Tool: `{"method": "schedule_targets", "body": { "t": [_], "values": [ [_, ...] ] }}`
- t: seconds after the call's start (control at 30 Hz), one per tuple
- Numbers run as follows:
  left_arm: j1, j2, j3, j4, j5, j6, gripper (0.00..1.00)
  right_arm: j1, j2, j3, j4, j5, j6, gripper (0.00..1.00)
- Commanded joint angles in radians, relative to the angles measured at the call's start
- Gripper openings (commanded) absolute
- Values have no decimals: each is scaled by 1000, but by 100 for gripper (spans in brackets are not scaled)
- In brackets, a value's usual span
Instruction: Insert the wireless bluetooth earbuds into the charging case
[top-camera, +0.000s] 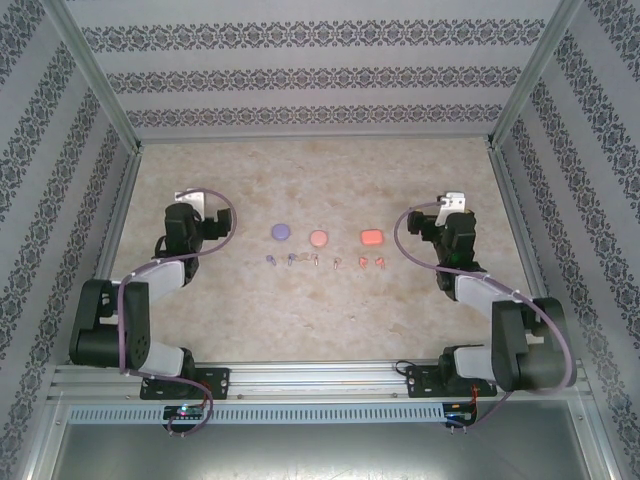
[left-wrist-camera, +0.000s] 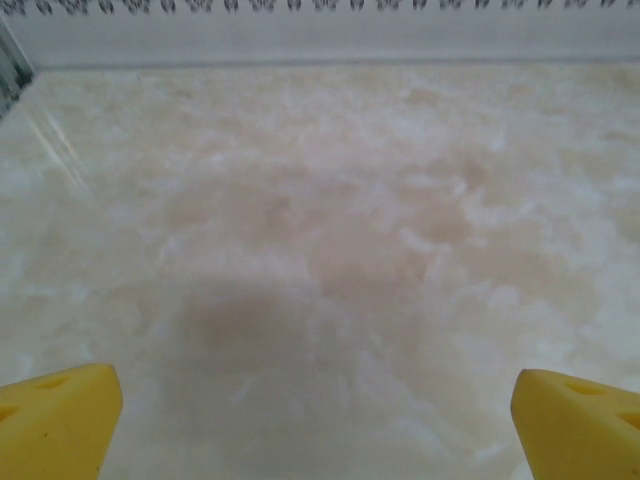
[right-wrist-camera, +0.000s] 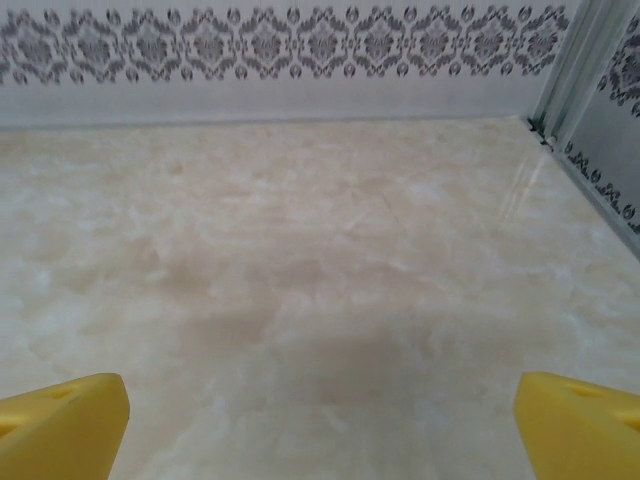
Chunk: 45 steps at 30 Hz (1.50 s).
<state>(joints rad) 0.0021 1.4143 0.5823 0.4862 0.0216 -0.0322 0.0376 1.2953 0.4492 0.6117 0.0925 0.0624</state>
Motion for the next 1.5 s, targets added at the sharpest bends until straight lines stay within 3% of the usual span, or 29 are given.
{"method": "schedule_targets", "body": {
  "t": [0.0, 0.13, 0.23, 0.33, 0.5, 0.67, 0.8, 1.1, 1.47],
  "values": [
    [0, -71, 41, -170, -13, -59, 100, 7, -55, 55, -181, 84, 118, 98],
    [-18, -122, 132, -322, -22, -134, 100, 6, -138, 101, -318, 171, 315, 98],
    [-39, -134, 219, -487, -21, -214, 100, -4, -241, 84, -346, 115, 387, 98],
    [-59, -154, 250, -561, 5, -300, 100, -22, -311, 95, -384, -41, 382, 98],
    [-94, -186, 270, -639, 101, -385, 100, -12, -321, 178, -534, -169, 404, 98],
    [-141, -209, 261, -649, 151, -454, 99, 84, -298, 236, -674, -96, 403, 98],
    [-201, -203, 282, -660, 118, -486, 99, 189, -261, 274, -757, -16, 363, 98],
    [-261, -116, 363, -741, 74, -622, 99, 311, -44, 422, -898, -102, 418, 95],
    [-322, -109, 377, -762, -1, -733, 99, 325, 331, 780, -1260, -60, 345, 89]
  ]
}}
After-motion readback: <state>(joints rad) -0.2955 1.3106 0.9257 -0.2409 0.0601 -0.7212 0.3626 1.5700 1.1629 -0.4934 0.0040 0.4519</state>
